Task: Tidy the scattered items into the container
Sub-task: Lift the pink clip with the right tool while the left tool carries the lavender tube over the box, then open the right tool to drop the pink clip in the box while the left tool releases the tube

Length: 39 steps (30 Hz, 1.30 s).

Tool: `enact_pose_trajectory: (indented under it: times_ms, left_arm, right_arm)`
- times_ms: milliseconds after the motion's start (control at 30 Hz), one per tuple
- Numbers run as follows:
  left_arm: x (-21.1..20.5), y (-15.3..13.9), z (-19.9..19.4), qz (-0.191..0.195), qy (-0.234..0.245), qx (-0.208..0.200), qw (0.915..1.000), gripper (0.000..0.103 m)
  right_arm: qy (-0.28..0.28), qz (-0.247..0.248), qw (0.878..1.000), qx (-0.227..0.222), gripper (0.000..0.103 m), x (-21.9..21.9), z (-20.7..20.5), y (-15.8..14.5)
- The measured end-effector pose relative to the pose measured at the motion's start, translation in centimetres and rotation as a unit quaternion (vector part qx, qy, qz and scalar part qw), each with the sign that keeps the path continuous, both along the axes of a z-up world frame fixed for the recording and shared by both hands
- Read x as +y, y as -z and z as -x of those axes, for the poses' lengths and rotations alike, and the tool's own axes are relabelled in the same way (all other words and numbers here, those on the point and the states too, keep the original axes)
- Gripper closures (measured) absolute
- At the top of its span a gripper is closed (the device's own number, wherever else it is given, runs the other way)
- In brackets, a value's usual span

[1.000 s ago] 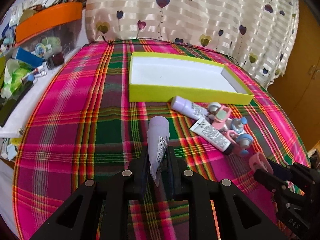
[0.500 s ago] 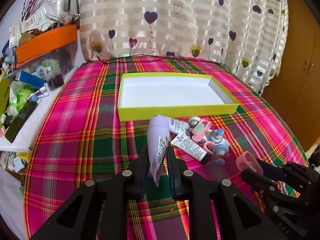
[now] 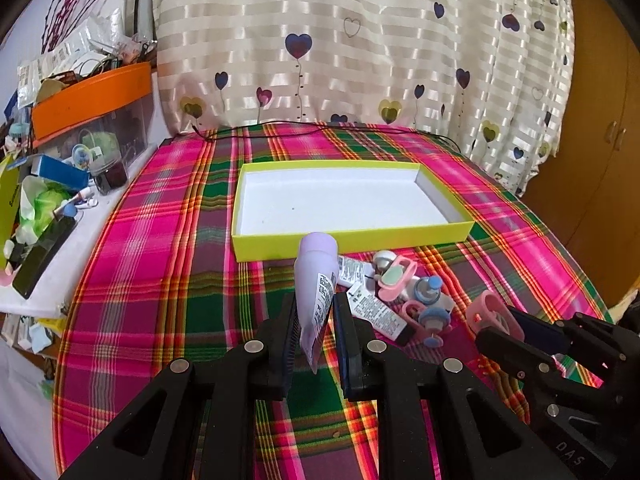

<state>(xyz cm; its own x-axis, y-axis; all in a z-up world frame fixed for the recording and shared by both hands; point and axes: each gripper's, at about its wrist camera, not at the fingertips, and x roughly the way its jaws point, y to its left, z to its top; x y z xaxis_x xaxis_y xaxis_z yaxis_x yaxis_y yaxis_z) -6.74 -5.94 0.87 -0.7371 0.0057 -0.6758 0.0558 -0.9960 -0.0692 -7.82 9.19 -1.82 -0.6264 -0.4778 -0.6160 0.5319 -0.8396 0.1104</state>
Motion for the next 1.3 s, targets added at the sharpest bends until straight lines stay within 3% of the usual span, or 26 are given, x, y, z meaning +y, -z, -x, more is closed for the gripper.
enact_pose_trajectory:
  times_ms: [700,1300]
  left_arm:
    - [0.3,-0.1,4.4,0.021,0.002,0.005,0.9998,0.086]
    - [-0.3,0.9,11.3,0.015,0.000,-0.005,0.9999,0.086]
  right_arm:
    - [-0.001,0.005,1.000,0.016,0.079,-1.3,4.9,-1.5]
    - [0.011,-0.002,1.000,-0.005,0.079,-2.5,12.1,-0.1]
